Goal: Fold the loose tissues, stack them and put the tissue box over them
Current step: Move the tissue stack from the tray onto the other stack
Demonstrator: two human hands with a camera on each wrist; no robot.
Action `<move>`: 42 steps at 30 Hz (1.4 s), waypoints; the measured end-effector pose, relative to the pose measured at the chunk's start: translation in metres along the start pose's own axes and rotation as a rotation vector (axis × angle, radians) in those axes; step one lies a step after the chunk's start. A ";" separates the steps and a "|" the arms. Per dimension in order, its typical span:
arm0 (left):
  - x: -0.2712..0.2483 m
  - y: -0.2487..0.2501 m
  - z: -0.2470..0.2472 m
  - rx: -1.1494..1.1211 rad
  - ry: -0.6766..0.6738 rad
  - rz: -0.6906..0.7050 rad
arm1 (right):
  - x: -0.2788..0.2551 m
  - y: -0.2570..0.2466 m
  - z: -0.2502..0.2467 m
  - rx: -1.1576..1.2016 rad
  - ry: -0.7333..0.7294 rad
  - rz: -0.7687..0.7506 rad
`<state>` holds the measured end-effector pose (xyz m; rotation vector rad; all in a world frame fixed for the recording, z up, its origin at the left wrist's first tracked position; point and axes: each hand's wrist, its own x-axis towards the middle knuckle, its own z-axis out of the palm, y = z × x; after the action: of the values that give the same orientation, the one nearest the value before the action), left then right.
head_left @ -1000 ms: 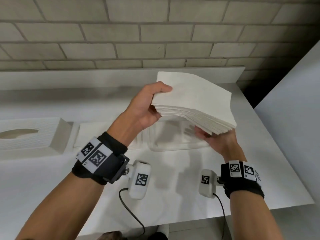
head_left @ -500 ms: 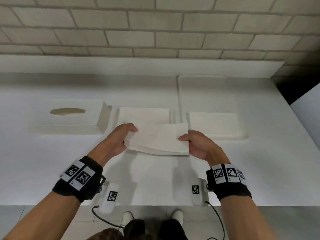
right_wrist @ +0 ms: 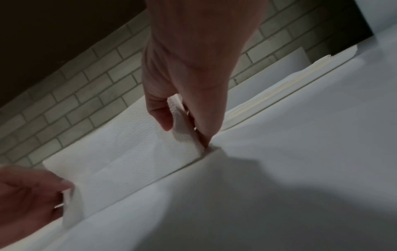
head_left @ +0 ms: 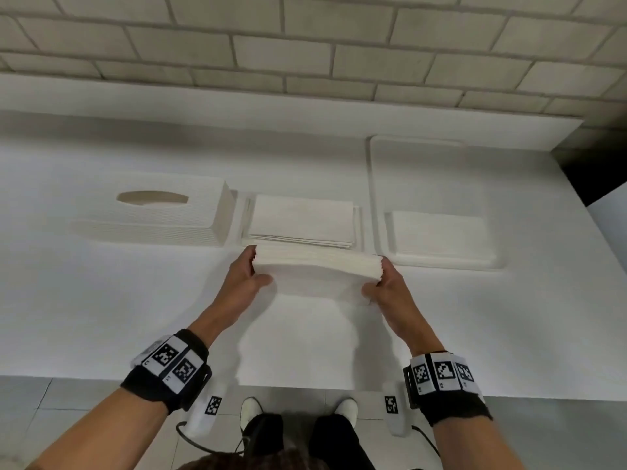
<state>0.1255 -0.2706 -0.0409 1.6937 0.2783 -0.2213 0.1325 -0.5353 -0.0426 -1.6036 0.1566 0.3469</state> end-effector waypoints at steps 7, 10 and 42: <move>-0.005 -0.015 0.003 0.174 -0.012 0.299 | -0.004 0.008 -0.001 -0.090 0.055 -0.125; -0.005 -0.025 0.001 0.225 -0.007 0.392 | -0.006 0.012 -0.003 -0.142 0.050 -0.151; -0.008 -0.019 -0.003 0.235 0.056 0.241 | -0.019 0.008 -0.005 -0.137 0.103 -0.134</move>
<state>0.1118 -0.2656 -0.0561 1.9503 0.0900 -0.0276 0.1127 -0.5431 -0.0444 -1.7584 0.1050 0.1742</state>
